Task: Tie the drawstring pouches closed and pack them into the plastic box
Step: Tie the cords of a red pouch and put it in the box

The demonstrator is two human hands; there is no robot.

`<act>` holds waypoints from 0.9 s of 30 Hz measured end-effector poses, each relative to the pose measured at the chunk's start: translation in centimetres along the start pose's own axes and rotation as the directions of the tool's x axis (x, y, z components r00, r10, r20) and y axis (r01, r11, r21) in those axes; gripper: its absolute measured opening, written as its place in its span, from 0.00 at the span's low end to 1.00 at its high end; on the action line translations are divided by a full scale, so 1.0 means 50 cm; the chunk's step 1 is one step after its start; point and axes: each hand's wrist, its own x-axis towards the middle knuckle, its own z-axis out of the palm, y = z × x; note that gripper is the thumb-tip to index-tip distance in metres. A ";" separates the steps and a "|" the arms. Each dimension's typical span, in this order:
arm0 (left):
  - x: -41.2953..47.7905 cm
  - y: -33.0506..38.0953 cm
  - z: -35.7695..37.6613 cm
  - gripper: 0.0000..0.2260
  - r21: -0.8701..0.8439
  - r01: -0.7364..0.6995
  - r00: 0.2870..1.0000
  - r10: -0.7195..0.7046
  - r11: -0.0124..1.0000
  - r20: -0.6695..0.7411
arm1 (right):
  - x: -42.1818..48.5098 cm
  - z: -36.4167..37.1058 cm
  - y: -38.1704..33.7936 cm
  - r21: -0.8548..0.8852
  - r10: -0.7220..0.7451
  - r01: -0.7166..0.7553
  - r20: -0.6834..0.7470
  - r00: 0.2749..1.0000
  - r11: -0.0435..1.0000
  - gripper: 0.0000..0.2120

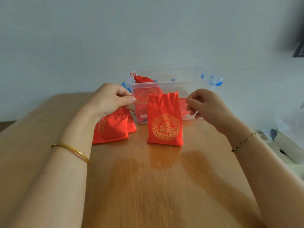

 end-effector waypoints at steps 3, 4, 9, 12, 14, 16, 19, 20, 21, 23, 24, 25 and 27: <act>-0.002 -0.016 -0.012 0.04 -0.143 0.138 0.990 -0.132 0.980 0.049 | -0.002 -0.013 0.005 0.287 0.107 -0.144 0.139 0.984 0.947 0.07; -0.003 -0.020 -0.013 0.04 -0.187 0.179 0.983 -0.169 0.966 0.067 | -0.002 -0.017 0.008 0.394 0.132 -0.202 0.197 0.972 0.897 0.08; -0.002 -0.025 -0.009 0.04 -0.336 0.247 0.969 -0.231 0.909 0.088 | 0.005 -0.022 0.020 0.631 0.224 -0.399 0.340 0.913 0.665 0.07; -0.001 -0.022 -0.009 0.06 -0.395 0.237 0.970 -0.237 0.888 0.048 | 0.007 -0.019 0.024 0.675 0.266 -0.446 0.360 0.894 0.587 0.09; -0.002 -0.021 -0.008 0.07 -0.414 0.229 0.970 -0.240 0.881 0.027 | 0.008 -0.016 0.026 0.711 0.308 -0.490 0.382 0.871 0.504 0.09; -0.002 -0.019 -0.006 0.07 -0.427 0.217 0.972 -0.233 0.878 0.016 | 0.008 -0.012 0.028 0.758 0.349 -0.521 0.402 0.847 0.393 0.07; -0.003 -0.009 -0.002 0.09 -0.522 0.202 0.976 -0.213 0.829 0.039 | 0.008 0.002 0.029 0.802 0.376 -0.522 0.405 0.833 0.292 0.06; -0.003 -0.004 0.001 0.10 -0.578 0.201 0.978 -0.200 0.791 0.065 | 0.008 0.007 0.029 0.809 0.381 -0.514 0.397 0.835 0.283 0.06; -0.003 0.003 0.006 0.11 -0.636 0.205 0.978 -0.187 0.744 0.096 | 0.007 0.013 0.028 0.813 0.383 -0.506 0.386 0.839 0.287 0.07; -0.003 0.016 0.021 0.13 -0.714 0.230 0.973 -0.173 0.661 0.153 | 0.006 0.021 0.025 0.806 0.370 -0.493 0.372 0.852 0.327 0.08; -0.003 0.021 0.030 0.13 -0.730 0.243 0.970 -0.171 0.638 0.173 | 0.005 0.024 0.025 0.798 0.354 -0.486 0.366 0.861 0.357 0.08; -0.003 0.025 0.039 0.13 -0.738 0.254 0.967 -0.171 0.626 0.188 | 0.005 0.026 0.024 0.789 0.338 -0.475 0.357 0.871 0.390 0.08; -0.001 0.027 0.051 0.12 -0.745 0.260 0.966 -0.166 0.615 0.201 | 0.006 0.028 0.025 0.773 0.318 -0.458 0.342 0.884 0.440 0.08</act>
